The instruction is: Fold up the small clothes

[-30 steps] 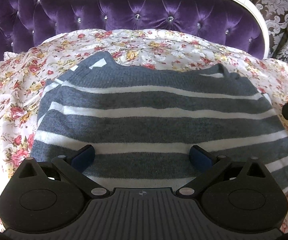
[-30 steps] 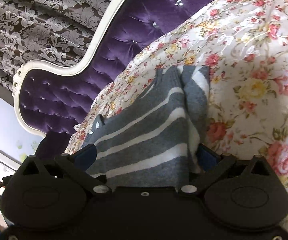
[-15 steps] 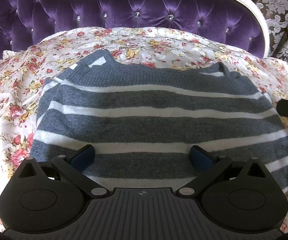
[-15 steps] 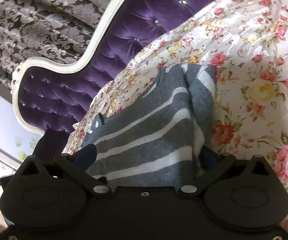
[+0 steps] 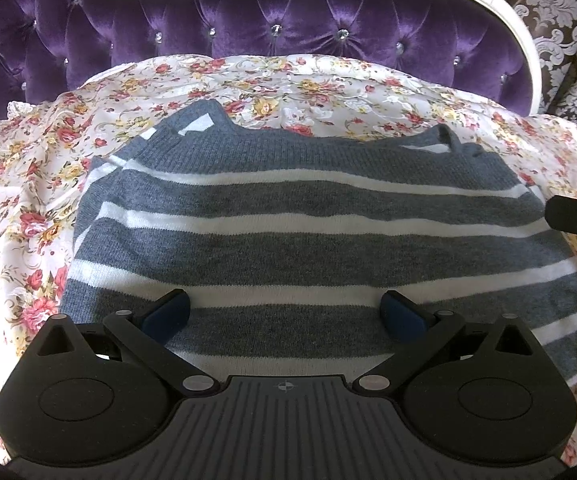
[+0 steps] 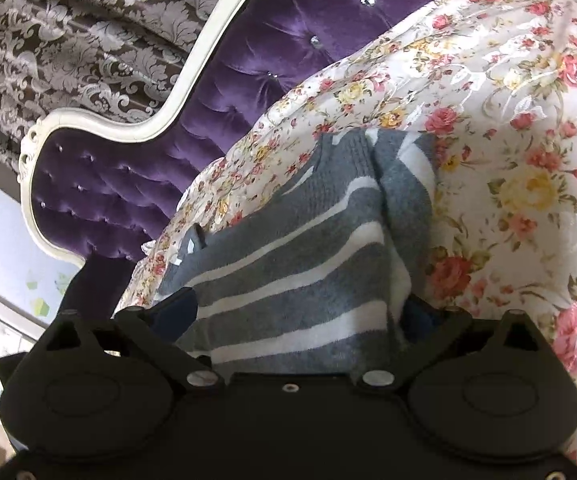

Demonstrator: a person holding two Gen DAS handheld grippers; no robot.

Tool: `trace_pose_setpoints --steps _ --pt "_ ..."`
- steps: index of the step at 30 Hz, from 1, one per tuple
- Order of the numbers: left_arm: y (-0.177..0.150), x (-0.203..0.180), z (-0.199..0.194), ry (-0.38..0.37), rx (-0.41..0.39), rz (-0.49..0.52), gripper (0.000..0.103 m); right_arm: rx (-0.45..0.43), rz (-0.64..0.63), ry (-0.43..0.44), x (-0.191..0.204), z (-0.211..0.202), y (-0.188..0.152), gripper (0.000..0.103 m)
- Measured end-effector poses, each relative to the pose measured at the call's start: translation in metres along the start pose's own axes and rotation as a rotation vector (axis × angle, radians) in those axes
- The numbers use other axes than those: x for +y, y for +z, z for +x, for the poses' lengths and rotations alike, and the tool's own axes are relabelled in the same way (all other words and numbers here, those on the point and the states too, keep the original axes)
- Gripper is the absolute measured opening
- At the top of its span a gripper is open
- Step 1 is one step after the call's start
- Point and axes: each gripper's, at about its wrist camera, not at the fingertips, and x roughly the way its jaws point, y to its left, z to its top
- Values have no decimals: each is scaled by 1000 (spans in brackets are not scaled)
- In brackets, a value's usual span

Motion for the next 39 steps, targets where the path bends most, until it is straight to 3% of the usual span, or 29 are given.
trace_pose_setpoints --steps 3,7,17,22,28,35,39 --pt "0 0 0 0 0 1 103 -2 16 -18 -3 0 2 75" --pt "0 0 0 -5 -4 3 103 11 -12 -97 -5 2 2 28" --pt "15 12 -9 -83 3 4 102 1 -62 -106 4 -1 6 27" --pt "37 5 -5 -63 -26 19 102 -5 -48 -94 5 -1 7 27" --pt "38 -9 25 12 32 67 103 -14 -48 -89 6 -4 7 27" --pt "36 -3 17 1 3 44 101 -16 -70 -103 10 -3 6 27" --pt "32 -2 -5 55 -32 52 101 -15 -59 -113 6 -2 5 27"
